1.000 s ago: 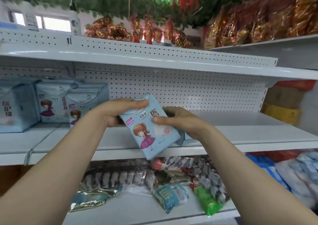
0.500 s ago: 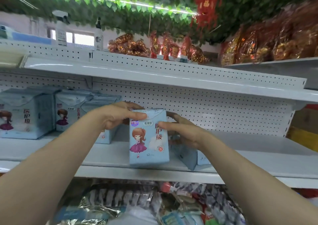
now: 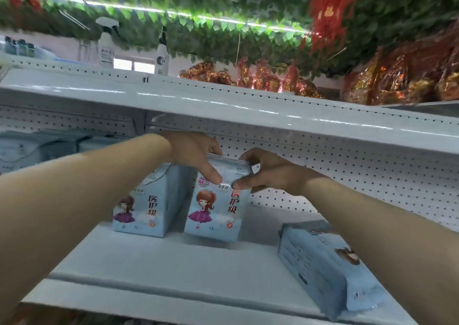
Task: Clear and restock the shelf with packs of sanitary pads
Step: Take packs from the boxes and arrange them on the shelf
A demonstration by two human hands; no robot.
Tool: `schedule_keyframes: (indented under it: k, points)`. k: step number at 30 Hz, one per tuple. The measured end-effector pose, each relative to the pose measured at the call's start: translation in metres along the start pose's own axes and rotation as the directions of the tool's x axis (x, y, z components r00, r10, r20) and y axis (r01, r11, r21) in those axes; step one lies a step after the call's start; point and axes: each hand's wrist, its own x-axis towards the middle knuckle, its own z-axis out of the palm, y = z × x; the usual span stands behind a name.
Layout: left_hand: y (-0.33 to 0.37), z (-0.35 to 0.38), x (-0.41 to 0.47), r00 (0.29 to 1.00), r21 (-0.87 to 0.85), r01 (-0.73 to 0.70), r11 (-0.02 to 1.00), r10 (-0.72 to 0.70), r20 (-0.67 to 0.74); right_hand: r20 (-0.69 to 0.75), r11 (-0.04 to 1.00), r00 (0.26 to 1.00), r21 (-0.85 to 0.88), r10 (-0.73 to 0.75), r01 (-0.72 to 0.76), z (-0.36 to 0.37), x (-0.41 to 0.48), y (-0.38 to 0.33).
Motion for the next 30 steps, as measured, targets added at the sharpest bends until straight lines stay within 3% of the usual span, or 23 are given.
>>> schedule_keyframes:
  k: [8, 15, 30]
  points:
    - [-0.020, 0.001, 0.055, 1.000, 0.154, 0.016, 0.988, -0.017, 0.006, -0.056, 0.977, 0.997, -0.207, -0.055, 0.042, -0.002, 0.073, 0.027]
    - [-0.036, 0.009, 0.092, 1.000, 0.292, 0.016, 0.956, -0.017, 0.002, -0.050, 0.890, 0.993, -0.451, -0.105, 0.071, -0.006, 0.111, 0.046]
    - [-0.052, 0.015, 0.120, 0.997, 0.322, 0.074, 0.944, -0.066, -0.036, -0.089, 0.842, 0.986, -0.535, -0.142, 0.073, 0.001, 0.144, 0.059]
